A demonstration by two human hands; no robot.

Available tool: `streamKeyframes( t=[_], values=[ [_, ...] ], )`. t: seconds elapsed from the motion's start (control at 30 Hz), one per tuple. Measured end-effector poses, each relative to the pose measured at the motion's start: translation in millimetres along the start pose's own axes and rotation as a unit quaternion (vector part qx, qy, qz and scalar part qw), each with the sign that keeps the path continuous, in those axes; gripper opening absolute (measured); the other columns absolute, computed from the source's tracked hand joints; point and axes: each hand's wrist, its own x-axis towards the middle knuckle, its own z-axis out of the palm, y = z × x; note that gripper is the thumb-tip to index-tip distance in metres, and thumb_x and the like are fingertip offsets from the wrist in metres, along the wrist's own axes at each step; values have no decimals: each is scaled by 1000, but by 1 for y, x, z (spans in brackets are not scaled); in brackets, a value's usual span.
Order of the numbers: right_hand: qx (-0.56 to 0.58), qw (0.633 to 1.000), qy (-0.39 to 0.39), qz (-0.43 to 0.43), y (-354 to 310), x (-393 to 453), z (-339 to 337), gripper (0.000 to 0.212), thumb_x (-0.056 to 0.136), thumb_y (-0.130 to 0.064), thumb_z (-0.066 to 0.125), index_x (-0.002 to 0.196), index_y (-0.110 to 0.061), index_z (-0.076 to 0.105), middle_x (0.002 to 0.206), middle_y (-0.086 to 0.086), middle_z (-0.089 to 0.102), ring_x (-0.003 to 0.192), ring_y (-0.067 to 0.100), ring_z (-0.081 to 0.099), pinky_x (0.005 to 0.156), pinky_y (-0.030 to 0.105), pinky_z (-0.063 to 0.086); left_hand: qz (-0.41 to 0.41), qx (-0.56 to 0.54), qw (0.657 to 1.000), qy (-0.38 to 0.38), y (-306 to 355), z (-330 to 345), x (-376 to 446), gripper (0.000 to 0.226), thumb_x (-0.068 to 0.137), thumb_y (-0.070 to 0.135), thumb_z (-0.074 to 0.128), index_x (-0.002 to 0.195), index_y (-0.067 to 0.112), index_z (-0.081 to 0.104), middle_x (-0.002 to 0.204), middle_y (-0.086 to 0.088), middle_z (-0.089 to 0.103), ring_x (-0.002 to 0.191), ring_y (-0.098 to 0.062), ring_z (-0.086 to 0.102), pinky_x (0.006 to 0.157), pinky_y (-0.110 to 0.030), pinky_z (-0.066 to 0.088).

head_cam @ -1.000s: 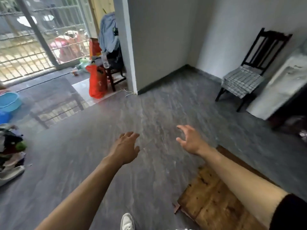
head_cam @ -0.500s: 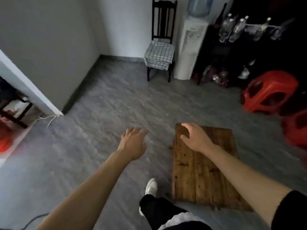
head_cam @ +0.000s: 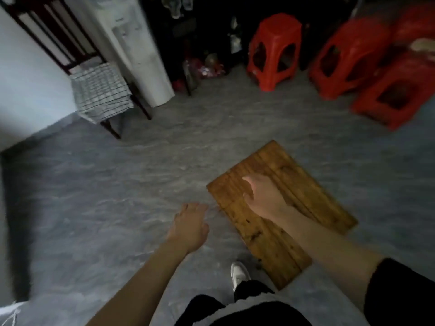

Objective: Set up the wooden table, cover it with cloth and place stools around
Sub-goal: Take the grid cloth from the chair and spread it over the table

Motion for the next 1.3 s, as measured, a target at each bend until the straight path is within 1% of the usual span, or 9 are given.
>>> streamKeyframes(
  t=[0.17, 0.4, 0.57, 0.73, 0.9, 1.07, 1.17, 1.23, 1.3],
  values=[
    [15, 991, 16, 130, 27, -7, 8, 52, 94, -31, 53, 144, -22, 40, 146, 3, 43, 135, 25, 36, 108, 46, 39, 121, 18, 989, -78, 7, 2, 72, 53, 92, 28, 53, 143, 26, 38, 142, -2, 44, 128, -25, 40, 104, -34, 36],
    [9, 953, 32, 302, 35, -42, 52, 64, 92, -26, 54, 150, -29, 26, 150, 4, 37, 135, 30, 34, 103, 49, 43, 292, 60, 940, -168, -4, 41, 158, 41, 87, 26, 55, 128, 20, 50, 131, -3, 47, 121, -25, 41, 94, -34, 40],
    [14, 928, 24, 371, 27, -58, 112, 68, 91, -34, 57, 151, -28, 25, 151, 1, 36, 137, 28, 32, 101, 47, 43, 339, 143, 905, -212, -11, 83, 188, 46, 87, 30, 50, 132, 20, 45, 136, -5, 45, 121, -27, 39, 96, -42, 45],
    [68, 901, 40, 426, 38, -61, 185, 61, 87, -36, 63, 143, -25, 41, 145, 2, 45, 131, 26, 40, 104, 40, 42, 350, 173, 888, -243, -31, 123, 209, 48, 90, 35, 54, 135, 23, 44, 138, 1, 47, 124, -23, 39, 99, -38, 42],
    [66, 900, 52, 428, 71, -48, 271, 78, 80, -45, 70, 146, -27, 34, 153, 0, 33, 139, 24, 27, 113, 38, 33, 381, 180, 887, -190, -48, 184, 244, 71, 85, 46, 62, 146, 24, 32, 152, 2, 31, 138, -21, 26, 111, -35, 33],
    [15, 883, 45, 467, 120, -22, 345, 110, 78, -53, 73, 154, -35, -3, 164, 4, -6, 150, 36, -5, 119, 53, 12, 423, 269, 855, -136, -56, 262, 285, 108, 75, 52, 74, 153, 28, 3, 162, -3, -5, 148, -29, -2, 119, -47, 18],
    [2, 868, 35, 496, 143, -3, 377, 116, 79, -40, 76, 153, -32, -13, 162, 8, -16, 147, 42, -13, 115, 66, 10, 468, 319, 820, -86, -72, 293, 307, 113, 67, 35, 84, 153, 27, 11, 162, -10, 7, 146, -33, 13, 116, -51, 24],
    [-39, 858, 27, 512, 146, 6, 392, 113, 82, -18, 73, 152, -25, -15, 161, 15, -18, 145, 49, -14, 111, 73, 13, 506, 307, 805, -41, -84, 302, 318, 110, 55, 16, 88, 149, 22, 32, 156, -14, 30, 138, -37, 34, 104, -51, 38],
    [-66, 852, 32, 519, 144, 12, 398, 111, 82, -4, 67, 151, -21, -18, 159, 20, -18, 143, 53, -13, 109, 74, 15, 524, 329, 786, -20, -88, 302, 325, 112, 50, 14, 88, 148, 20, 35, 153, -16, 34, 133, -38, 39, 93, -49, 43]
  ],
)
